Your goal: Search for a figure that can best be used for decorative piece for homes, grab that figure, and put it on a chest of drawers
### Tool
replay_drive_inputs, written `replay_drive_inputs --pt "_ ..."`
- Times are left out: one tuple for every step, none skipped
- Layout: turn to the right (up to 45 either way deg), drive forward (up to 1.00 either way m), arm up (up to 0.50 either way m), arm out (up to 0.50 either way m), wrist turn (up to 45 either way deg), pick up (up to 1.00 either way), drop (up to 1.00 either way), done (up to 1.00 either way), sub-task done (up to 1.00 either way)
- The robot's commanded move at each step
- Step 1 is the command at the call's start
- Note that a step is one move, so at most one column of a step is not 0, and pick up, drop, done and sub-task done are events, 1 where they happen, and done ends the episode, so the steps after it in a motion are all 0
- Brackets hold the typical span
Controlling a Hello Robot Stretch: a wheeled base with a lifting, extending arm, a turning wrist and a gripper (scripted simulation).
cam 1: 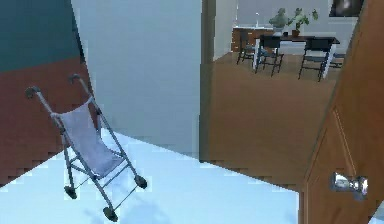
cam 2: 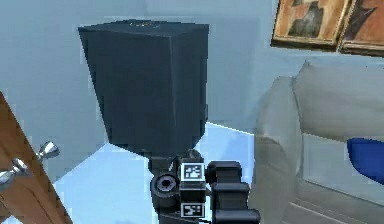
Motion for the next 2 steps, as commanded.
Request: replay_drive_inputs --pt "-15.0 0.0 0.0 0.0 0.0 0.0 0.0 0.0 0.0" --pt "0.0 0.65 0.0 0.0 0.0 0.0 0.0 0.0 0.0"
